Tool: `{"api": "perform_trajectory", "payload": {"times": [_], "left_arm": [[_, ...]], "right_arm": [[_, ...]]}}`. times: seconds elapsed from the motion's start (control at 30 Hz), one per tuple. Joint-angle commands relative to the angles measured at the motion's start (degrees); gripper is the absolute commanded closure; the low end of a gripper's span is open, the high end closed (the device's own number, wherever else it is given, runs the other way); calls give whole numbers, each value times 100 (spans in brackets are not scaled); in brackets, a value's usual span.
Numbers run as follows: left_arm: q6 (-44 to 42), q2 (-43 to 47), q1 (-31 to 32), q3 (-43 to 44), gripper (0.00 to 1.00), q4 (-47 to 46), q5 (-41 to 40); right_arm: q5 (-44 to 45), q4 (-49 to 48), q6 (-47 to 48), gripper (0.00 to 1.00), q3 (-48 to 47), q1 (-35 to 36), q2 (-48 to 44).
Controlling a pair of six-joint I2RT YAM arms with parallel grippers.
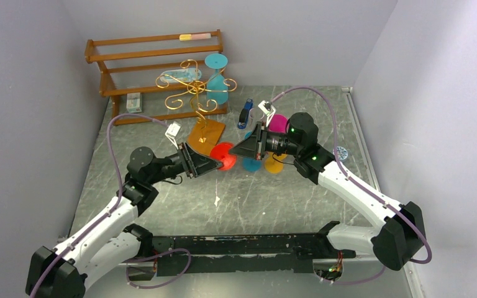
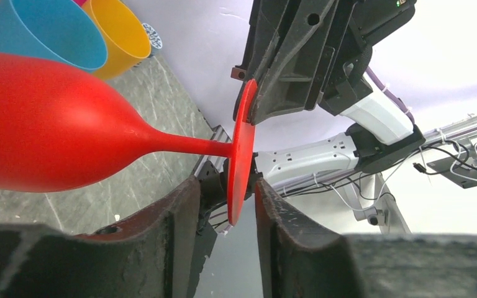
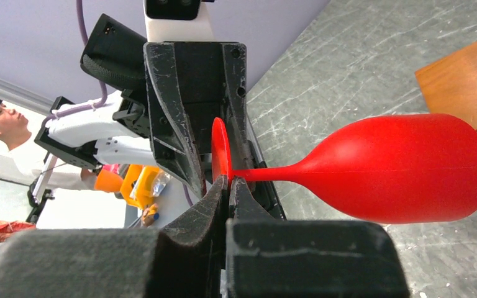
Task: Take the wine glass off the wine glass rack
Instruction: Place the wine glass at the center of the board.
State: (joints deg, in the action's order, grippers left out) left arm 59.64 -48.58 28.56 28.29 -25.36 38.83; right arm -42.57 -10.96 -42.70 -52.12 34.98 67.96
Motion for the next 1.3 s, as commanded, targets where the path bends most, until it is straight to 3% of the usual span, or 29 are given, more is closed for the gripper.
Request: {"api": "perform_trajectory", "payload": {"times": [0.0,0.23,0.5,0.63,1.0,1.27], "left_arm": [[33,14,141,-74,60,-388,-69],[179,-95,262,-76,71,-642,-100],[36,-106,282,27,93,-421,-158],[-67,-139,280,99,95,-302,-125],[-600,-140,282,349,95,232,-63],[-2250,113,279,972,95,1574,-80]], "right_arm": [[46,-164,-17,100,61,7,-161],[-55,-219,-59,100,-23,5,-20],[-69,-212,-64,100,-44,9,6],[-24,-281,-77,99,26,9,-63],[835,138,248,56,-44,6,-532],[3063,673,358,32,168,-8,-1356]]}}
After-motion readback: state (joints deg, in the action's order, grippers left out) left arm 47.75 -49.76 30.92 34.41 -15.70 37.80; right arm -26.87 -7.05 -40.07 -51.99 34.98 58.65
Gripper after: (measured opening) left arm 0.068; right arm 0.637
